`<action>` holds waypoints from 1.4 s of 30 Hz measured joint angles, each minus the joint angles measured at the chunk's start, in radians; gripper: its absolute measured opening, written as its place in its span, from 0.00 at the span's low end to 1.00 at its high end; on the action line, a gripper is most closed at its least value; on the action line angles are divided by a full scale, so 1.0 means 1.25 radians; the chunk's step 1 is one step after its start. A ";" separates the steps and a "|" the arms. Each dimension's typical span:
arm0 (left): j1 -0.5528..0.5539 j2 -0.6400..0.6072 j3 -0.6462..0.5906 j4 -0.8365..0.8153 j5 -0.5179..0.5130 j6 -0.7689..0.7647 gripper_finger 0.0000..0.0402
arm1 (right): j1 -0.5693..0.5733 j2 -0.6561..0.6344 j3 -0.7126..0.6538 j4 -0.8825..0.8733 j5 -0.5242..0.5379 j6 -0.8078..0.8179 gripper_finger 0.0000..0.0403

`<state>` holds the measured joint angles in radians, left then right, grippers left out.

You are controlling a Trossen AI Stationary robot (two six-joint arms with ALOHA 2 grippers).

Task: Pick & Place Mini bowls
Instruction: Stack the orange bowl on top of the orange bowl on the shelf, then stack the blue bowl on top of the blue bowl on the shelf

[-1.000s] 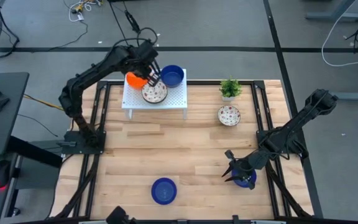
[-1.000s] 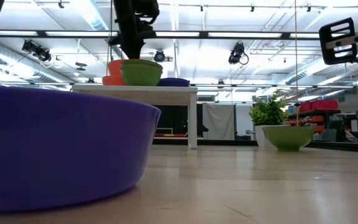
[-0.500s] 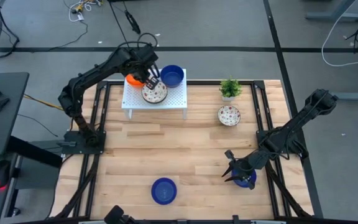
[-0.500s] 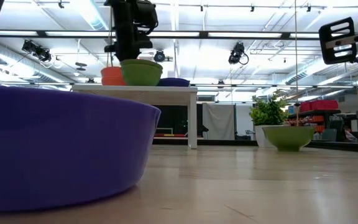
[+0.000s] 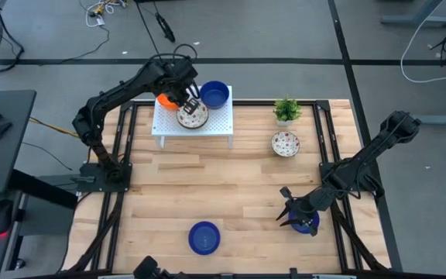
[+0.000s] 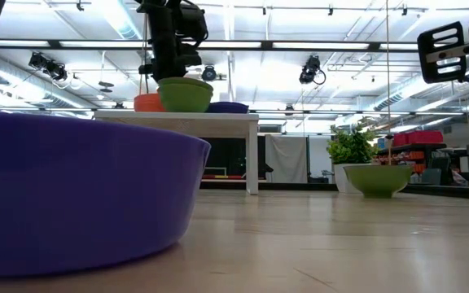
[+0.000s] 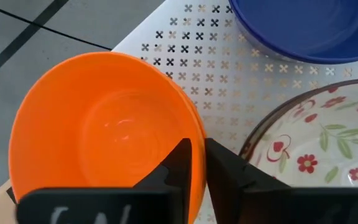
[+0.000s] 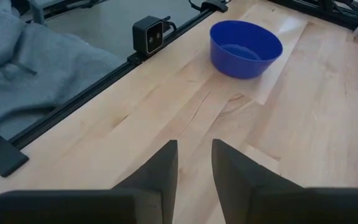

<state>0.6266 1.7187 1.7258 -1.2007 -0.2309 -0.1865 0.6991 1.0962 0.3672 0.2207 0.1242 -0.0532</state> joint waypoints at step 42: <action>-0.725 -0.255 -0.509 0.840 -0.178 0.066 0.08 | -0.009 0.001 -0.045 0.121 0.028 0.012 0.25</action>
<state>-0.2801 1.3998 1.0892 -0.1510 -0.4538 -0.1042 0.6872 1.0969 0.3103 0.3725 0.1596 -0.0377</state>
